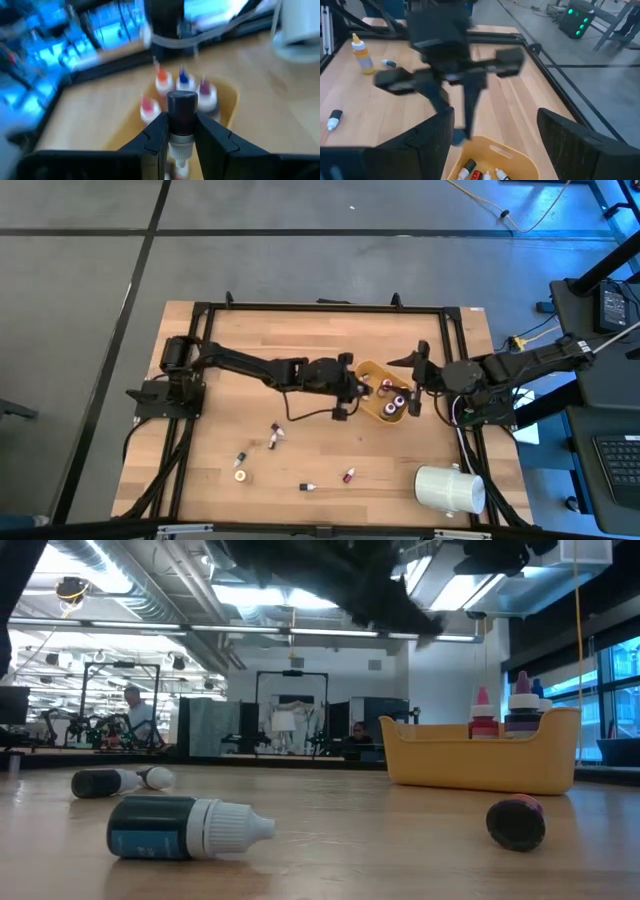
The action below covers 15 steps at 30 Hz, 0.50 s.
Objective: Pick & Place food coloring
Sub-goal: Put the small red food coloring bottle in the yellow bin
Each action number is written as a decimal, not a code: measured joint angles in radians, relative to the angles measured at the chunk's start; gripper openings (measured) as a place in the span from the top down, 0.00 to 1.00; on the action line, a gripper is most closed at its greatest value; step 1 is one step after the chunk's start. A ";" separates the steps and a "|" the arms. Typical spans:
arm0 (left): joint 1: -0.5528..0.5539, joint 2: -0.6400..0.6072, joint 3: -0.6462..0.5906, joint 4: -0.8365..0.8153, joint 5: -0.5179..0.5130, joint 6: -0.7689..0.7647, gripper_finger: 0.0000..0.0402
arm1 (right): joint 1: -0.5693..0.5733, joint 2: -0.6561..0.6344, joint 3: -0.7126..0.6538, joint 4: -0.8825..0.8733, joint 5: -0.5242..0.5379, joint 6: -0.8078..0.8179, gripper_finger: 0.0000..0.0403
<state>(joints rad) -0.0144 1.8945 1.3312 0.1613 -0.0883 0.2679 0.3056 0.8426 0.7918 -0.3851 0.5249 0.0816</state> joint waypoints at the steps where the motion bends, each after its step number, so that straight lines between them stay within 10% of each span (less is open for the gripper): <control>1: 0.007 0.012 -0.002 -0.004 0.002 -0.013 0.82 | 0.000 0.004 0.000 -0.004 -0.002 0.007 0.30; 15: 0.048 0.189 0.095 -0.092 0.001 -0.098 0.81 | 0.000 0.033 -0.001 -0.012 -0.003 0.045 0.30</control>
<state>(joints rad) 0.0334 2.0840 1.4258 0.0691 -0.0869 0.1703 0.3054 0.8757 0.7907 -0.3969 0.5220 0.1268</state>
